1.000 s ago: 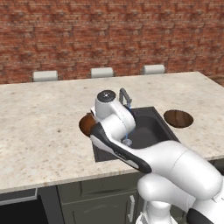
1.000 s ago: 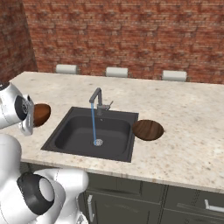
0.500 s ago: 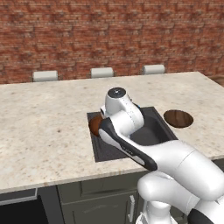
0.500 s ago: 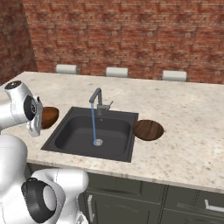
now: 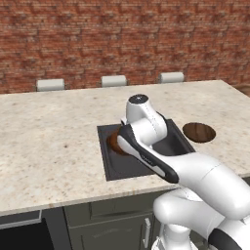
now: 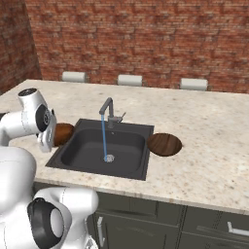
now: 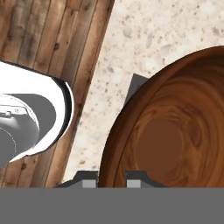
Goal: Rinse each bowl for a few seconds and place them down in the sink or on the counter.
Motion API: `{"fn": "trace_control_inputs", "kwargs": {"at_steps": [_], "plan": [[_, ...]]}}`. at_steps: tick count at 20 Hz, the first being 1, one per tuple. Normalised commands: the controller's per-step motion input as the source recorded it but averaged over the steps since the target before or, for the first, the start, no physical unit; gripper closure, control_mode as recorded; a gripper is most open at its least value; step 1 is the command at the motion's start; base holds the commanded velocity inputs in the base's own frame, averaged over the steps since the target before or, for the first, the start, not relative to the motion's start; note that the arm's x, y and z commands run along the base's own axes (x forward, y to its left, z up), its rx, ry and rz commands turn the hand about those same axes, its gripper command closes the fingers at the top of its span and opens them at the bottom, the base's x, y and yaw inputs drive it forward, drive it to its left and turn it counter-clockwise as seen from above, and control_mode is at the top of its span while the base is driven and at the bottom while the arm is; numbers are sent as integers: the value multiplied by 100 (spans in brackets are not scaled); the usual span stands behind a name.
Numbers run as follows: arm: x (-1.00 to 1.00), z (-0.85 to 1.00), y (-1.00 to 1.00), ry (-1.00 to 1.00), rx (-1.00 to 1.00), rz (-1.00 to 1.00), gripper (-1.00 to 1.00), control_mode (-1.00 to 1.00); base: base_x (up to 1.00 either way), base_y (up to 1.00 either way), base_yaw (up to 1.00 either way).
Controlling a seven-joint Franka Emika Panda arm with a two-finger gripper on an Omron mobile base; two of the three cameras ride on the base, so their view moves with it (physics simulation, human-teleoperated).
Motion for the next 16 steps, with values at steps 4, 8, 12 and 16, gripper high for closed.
{"fn": "trace_control_inputs", "kwargs": {"at_steps": [4,8,12,16], "plan": [[0,-6,-27,7,0,-1,100,-100,0,0,0],[0,-20,-24,6,0,0,100,-100,0,0,0],[0,-21,-25,3,0,0,100,-100,0,0,0],[0,-24,-23,2,0,0,100,-100,0,0,0]]}}
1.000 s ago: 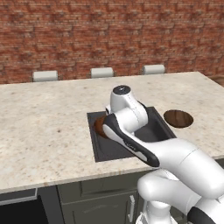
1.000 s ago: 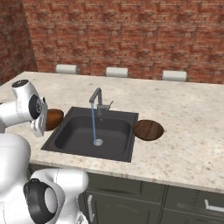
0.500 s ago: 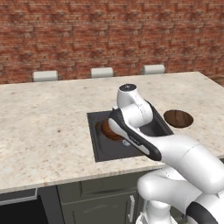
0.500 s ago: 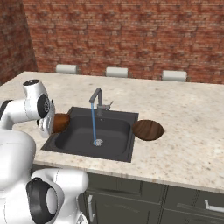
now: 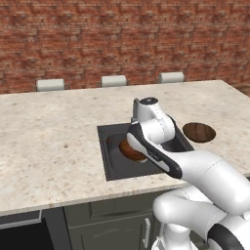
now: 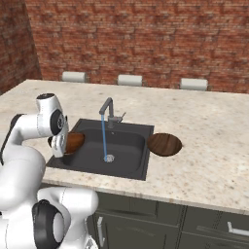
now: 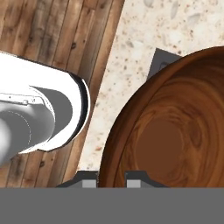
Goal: Rinse each bowl for a few seconds and place them down in the sink or on the counter.
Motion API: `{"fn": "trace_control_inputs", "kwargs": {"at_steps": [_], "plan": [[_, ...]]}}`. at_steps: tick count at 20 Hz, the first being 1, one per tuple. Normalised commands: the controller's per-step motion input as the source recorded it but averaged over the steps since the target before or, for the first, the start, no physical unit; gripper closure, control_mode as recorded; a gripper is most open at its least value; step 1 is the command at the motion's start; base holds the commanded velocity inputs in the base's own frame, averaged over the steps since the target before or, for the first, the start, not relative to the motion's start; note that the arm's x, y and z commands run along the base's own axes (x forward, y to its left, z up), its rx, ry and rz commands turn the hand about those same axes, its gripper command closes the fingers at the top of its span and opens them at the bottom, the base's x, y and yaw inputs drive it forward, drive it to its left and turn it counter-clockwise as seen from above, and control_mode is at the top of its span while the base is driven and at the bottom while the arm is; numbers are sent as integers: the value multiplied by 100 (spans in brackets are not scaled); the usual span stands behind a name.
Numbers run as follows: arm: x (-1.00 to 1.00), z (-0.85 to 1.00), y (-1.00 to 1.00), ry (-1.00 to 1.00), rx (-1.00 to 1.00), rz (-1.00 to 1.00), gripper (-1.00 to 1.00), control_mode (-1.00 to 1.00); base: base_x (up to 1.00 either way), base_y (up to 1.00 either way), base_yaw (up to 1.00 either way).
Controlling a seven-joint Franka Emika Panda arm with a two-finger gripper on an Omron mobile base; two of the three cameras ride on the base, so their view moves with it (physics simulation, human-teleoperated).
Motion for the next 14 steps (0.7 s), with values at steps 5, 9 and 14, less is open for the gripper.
{"fn": "trace_control_inputs", "kwargs": {"at_steps": [5,9,14], "plan": [[1,-14,-20,0,0,0,100,-100,0,0,0],[2,-8,-16,-1,0,0,100,-100,0,0,0],[4,-2,-10,-4,-2,-1,100,-100,0,0,0]]}}
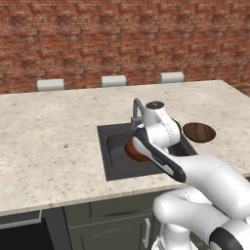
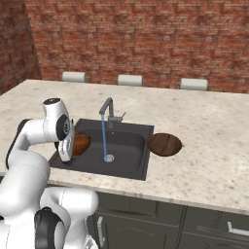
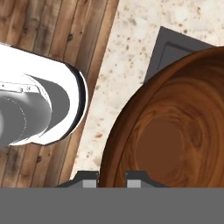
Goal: Rinse each bowl for a few seconds and place them down in the sink or on the counter.
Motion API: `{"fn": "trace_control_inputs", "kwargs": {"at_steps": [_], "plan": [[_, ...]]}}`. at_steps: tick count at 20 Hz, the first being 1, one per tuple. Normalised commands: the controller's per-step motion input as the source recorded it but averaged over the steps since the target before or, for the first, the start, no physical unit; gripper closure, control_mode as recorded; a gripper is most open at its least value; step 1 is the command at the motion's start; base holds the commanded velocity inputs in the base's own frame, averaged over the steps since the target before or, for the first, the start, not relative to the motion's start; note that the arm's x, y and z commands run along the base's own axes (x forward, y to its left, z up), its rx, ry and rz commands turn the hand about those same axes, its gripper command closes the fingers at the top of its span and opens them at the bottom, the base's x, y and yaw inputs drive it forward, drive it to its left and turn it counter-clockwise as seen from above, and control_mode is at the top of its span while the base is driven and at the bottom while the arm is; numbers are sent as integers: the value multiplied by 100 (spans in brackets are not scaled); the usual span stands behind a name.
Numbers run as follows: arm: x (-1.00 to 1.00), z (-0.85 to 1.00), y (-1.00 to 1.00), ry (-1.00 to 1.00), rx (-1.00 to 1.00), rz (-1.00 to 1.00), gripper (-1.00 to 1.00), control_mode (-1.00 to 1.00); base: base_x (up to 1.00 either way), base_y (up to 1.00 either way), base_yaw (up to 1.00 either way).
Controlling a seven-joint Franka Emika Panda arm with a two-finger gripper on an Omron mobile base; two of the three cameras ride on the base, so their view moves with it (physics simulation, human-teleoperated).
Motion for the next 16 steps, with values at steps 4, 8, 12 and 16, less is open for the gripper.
{"fn": "trace_control_inputs", "kwargs": {"at_steps": [4,8,12,16], "plan": [[12,-1,-14,-1,-1,0,100,-100,0,0,0],[22,0,-15,0,0,0,100,-100,0,0,0],[25,0,-13,0,0,0,100,-100,0,0,0],[22,0,-4,0,0,0,100,-100,0,0,0]]}}
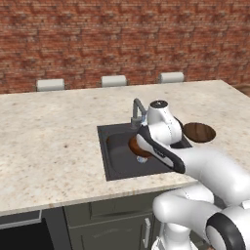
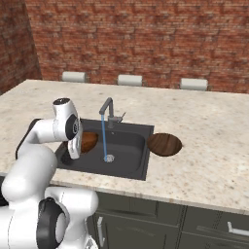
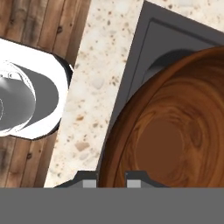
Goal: Rinse each bowl for a few seconds and place them down in the sink or on the counter.
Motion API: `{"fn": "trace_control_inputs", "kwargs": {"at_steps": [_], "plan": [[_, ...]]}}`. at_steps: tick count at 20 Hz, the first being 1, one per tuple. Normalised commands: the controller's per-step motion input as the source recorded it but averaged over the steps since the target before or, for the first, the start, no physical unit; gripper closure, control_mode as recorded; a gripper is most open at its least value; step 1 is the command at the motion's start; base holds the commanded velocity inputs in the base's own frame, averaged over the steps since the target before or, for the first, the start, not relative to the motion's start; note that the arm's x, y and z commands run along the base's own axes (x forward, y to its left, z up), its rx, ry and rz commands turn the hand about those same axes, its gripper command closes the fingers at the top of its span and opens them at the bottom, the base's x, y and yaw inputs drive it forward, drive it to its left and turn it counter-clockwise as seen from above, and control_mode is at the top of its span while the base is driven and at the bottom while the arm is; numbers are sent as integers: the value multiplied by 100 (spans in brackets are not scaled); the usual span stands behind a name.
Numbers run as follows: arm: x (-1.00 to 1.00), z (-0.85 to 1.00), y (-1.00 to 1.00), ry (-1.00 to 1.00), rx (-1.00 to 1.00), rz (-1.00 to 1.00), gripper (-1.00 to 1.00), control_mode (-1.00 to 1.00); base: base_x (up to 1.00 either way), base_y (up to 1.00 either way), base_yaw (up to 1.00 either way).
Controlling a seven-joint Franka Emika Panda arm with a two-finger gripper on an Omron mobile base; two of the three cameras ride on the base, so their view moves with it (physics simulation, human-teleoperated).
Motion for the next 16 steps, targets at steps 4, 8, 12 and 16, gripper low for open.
{"fn": "trace_control_inputs", "kwargs": {"at_steps": [4,8,12,16], "plan": [[19,-1,0,0,0,0,100,-100,0,0,0],[23,-8,0,0,-1,-1,100,-100,0,0,0],[30,-14,-1,0,0,0,100,-100,0,0,0],[26,-15,0,0,0,0,100,-100,0,0,0]]}}
